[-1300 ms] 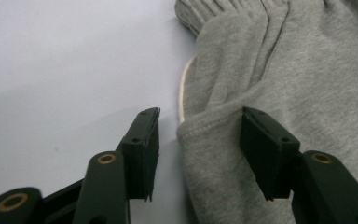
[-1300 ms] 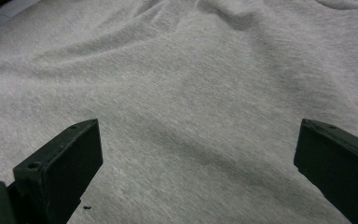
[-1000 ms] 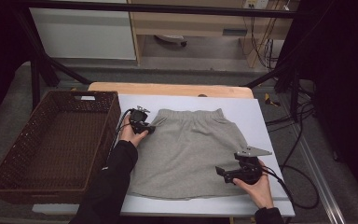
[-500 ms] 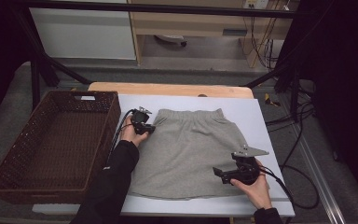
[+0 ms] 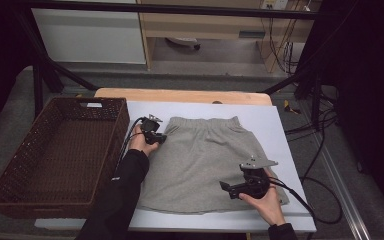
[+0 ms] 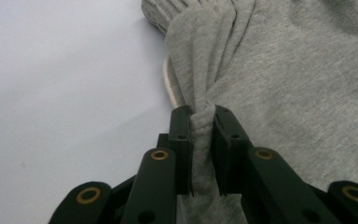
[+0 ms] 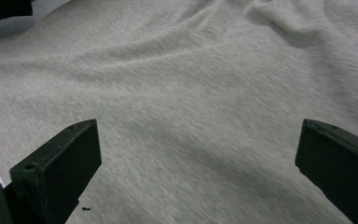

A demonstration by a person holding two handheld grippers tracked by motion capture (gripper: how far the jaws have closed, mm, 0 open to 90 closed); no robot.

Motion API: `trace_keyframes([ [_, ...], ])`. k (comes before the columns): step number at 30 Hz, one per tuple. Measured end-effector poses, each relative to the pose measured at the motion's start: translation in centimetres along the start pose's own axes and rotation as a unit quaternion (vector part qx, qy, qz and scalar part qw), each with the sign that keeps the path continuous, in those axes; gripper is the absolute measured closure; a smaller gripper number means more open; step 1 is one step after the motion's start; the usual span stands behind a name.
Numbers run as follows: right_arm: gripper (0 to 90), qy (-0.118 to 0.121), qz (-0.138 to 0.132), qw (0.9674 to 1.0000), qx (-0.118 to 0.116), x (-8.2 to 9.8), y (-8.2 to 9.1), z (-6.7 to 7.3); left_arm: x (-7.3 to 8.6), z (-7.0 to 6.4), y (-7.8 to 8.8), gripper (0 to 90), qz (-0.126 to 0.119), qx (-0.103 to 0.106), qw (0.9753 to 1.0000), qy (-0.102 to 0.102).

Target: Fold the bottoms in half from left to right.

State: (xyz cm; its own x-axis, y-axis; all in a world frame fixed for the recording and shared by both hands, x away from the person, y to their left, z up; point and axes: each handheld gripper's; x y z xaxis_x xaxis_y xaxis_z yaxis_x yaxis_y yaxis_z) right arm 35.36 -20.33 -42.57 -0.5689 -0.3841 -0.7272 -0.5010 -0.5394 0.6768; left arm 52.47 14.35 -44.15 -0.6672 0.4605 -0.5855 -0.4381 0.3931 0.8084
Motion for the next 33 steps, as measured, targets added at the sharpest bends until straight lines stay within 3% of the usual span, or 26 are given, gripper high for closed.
trace_keyframes([
  [10,0.9,0.019,0.007,0.9995,-0.023,-1.0,-1.4,2.2,0.0,0.1,0.0,78.8,0.000,0.003,1.0000,0.003],
  [33,0.9,0.047,0.024,0.9975,-0.046,-2.4,-4.0,6.4,0.0,0.2,0.0,78.7,-0.001,0.007,1.0000,0.004],
])
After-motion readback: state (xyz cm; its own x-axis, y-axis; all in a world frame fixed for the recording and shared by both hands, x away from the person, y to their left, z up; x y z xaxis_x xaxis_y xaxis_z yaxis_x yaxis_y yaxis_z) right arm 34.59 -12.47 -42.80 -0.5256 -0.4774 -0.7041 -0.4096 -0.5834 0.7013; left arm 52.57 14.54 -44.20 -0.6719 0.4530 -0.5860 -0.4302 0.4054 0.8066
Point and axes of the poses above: each handheld gripper's, and its own axes: y roughly backward along the jaws, x roughly out of its underside, z roughly to its left, and after that the axes turned 5 degrees about z, right-handed
